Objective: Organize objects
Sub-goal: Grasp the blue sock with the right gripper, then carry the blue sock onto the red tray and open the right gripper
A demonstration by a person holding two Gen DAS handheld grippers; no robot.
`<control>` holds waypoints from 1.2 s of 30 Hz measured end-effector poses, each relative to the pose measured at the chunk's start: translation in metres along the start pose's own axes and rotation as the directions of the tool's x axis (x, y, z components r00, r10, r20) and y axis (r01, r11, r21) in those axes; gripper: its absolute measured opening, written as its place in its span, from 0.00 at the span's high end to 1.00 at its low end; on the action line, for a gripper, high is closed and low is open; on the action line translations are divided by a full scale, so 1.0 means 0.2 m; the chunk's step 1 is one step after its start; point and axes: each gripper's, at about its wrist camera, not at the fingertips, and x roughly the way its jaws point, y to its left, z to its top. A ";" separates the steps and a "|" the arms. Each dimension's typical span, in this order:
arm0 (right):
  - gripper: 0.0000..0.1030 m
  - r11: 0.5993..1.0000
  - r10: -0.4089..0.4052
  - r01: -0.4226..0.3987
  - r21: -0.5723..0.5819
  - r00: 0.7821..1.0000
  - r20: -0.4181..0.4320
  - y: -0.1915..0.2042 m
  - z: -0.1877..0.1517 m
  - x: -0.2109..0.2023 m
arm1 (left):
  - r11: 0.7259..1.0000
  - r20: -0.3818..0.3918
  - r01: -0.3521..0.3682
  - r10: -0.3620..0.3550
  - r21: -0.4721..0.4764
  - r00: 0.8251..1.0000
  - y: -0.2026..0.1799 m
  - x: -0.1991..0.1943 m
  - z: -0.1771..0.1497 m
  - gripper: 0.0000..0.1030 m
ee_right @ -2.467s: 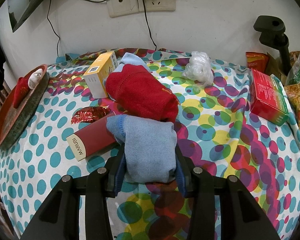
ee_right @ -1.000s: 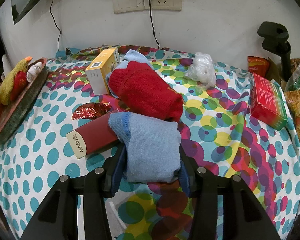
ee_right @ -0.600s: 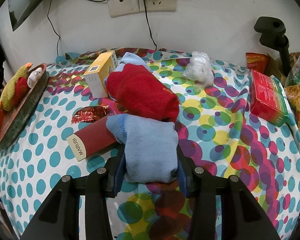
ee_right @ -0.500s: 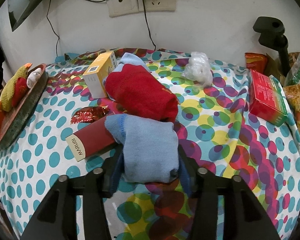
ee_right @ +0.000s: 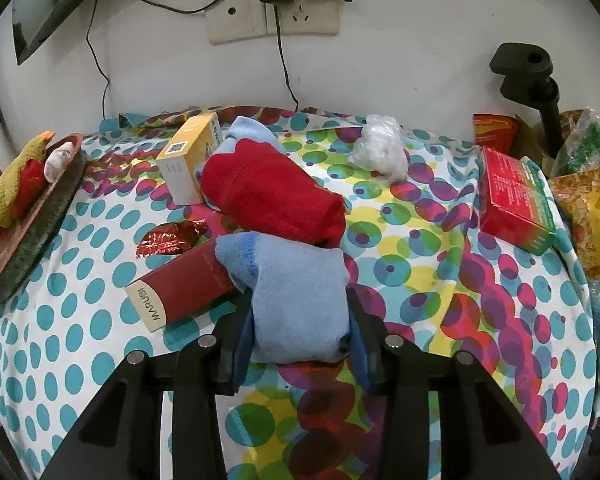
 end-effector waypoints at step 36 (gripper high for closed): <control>0.59 0.993 -0.087 0.085 -0.081 0.996 -0.023 0.08 -0.01 0.01 | 0.994 -0.026 0.105 -0.105 0.016 0.994 0.06 0.14 -0.15 0.46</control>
